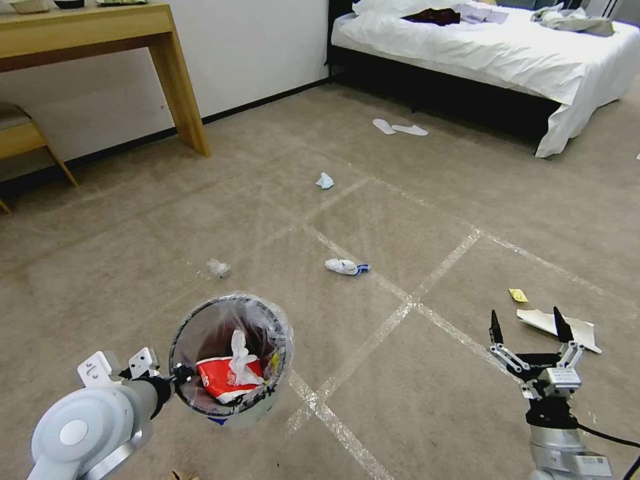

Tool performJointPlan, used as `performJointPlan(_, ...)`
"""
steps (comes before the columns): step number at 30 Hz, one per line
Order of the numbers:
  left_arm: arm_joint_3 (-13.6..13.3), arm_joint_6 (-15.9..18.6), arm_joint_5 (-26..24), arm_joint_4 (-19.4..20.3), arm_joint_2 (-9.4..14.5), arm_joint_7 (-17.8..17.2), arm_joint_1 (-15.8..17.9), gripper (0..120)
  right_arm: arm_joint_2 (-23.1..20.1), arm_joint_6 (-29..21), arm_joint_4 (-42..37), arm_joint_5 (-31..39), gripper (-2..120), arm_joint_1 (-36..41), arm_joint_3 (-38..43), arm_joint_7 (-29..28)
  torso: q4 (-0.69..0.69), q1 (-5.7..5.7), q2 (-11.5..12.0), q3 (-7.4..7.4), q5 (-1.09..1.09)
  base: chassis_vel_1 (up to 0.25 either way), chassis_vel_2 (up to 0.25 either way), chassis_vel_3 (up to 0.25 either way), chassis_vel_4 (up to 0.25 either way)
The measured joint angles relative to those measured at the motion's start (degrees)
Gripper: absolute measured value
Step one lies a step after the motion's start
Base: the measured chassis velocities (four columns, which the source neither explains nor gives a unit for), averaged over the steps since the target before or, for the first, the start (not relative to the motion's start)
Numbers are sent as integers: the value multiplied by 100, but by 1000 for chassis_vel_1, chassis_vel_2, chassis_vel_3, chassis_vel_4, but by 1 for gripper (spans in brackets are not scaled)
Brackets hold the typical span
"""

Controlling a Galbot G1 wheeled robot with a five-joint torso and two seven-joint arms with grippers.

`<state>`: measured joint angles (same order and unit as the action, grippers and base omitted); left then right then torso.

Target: Pick up the trash bin and place the garbage on the floor into it.

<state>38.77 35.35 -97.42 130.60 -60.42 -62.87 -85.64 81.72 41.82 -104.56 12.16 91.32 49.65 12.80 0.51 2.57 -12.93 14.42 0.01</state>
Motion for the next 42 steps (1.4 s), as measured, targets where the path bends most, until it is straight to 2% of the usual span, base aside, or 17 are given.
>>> performJointPlan(16, -101, -9, -45, -200, 34, -3, 128, 0, 40, -52, 148, -84, 100, -166, -51, 37, 0, 0, 0, 0, -1, -75, 82, 74, -83)
performJointPlan(42, -201, -6, 20, -252, 19, 19, 139, 0, 125, 30, 274, -191, 100, -215, -142, 85, 0, -2, 0, 0, 0, -95, 95, 96, -94)
